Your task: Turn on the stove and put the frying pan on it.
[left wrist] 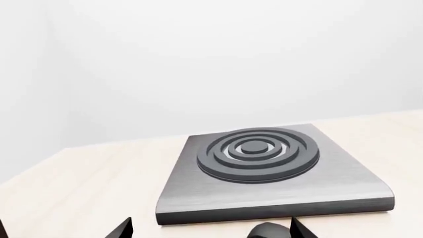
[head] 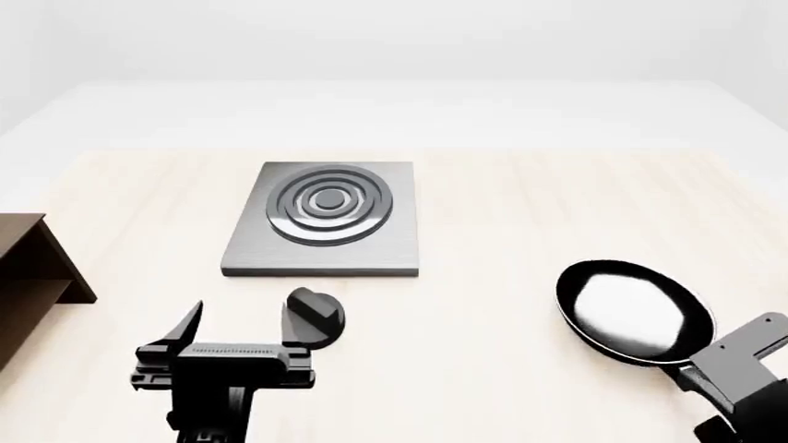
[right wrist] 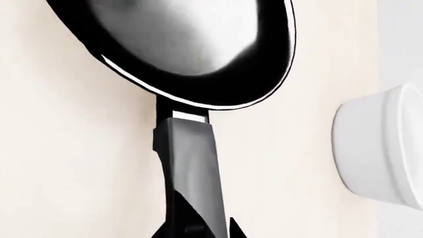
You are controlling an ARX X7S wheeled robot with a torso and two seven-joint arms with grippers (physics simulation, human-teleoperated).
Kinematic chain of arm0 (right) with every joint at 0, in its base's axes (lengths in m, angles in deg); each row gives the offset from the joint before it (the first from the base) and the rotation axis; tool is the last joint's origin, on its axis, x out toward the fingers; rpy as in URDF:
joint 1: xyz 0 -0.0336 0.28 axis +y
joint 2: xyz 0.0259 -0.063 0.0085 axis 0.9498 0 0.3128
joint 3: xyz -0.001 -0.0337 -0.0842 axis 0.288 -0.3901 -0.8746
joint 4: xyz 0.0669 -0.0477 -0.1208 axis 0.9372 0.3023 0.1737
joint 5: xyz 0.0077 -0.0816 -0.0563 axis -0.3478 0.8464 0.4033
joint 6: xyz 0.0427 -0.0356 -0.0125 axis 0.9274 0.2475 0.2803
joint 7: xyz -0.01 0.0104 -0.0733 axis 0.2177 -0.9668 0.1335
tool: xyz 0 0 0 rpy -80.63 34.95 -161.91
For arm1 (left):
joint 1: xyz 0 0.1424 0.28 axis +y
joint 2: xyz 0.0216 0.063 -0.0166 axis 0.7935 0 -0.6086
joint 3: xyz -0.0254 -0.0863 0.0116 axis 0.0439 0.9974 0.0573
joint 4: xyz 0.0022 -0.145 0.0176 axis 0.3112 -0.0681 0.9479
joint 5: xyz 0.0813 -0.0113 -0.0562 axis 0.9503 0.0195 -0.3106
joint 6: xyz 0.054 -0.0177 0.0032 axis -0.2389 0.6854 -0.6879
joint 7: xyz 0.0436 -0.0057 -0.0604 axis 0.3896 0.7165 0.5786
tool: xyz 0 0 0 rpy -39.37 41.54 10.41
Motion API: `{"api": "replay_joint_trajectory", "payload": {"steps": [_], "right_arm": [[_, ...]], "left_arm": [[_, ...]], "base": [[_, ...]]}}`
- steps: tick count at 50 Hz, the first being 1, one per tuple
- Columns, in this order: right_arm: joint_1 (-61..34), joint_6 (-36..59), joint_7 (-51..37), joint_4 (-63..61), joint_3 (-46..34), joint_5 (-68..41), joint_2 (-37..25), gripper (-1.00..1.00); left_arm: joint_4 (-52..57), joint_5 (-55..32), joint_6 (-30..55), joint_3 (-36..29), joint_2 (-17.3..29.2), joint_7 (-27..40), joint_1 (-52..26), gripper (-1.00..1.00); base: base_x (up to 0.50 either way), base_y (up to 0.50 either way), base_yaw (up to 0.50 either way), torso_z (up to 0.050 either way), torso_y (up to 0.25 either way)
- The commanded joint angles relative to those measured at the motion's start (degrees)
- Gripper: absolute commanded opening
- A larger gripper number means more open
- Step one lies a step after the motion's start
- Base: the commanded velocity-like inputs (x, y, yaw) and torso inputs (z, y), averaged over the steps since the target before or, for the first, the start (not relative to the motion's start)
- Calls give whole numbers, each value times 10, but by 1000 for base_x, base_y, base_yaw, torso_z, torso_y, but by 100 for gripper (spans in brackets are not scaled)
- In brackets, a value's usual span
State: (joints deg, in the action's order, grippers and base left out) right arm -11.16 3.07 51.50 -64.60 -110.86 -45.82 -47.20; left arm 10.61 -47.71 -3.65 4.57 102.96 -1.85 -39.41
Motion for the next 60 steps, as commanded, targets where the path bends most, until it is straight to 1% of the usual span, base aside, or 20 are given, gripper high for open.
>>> {"api": "replay_joint_trajectory", "payload": {"steps": [1, 15, 33, 40, 50, 60], "right_arm": [[-43, 17, -13, -68, 59, 17, -18, -100], [-110, 82, -27, -119, 84, -5, -18, -100], [-211, 121, -20, -118, 75, 36, 34, -100], [-231, 115, -18, -109, 71, 49, 56, -100], [-274, 107, 7, -84, 35, 86, 95, -100], [-333, 79, 46, -34, -20, 143, 154, -100]], "left_arm": [[2, 3, -4, 11, -8, -13, 3, 100], [3, -5, -8, 14, -4, -12, 4, 100], [1, -20, -20, 21, -1, -12, 7, 100], [1, -22, -22, 22, 1, -12, 8, 100], [-3, -22, -25, 20, 2, -10, 9, 100], [-10, -22, -30, 19, 3, -8, 8, 100]], "base": [[0, 0, 0, 0, 0], [0, 0, 0, 0, 0], [0, 0, 0, 0, 1], [0, 0, 0, 0, 1], [0, 0, 0, 0, 2], [0, 0, 0, 0, 1]]}}
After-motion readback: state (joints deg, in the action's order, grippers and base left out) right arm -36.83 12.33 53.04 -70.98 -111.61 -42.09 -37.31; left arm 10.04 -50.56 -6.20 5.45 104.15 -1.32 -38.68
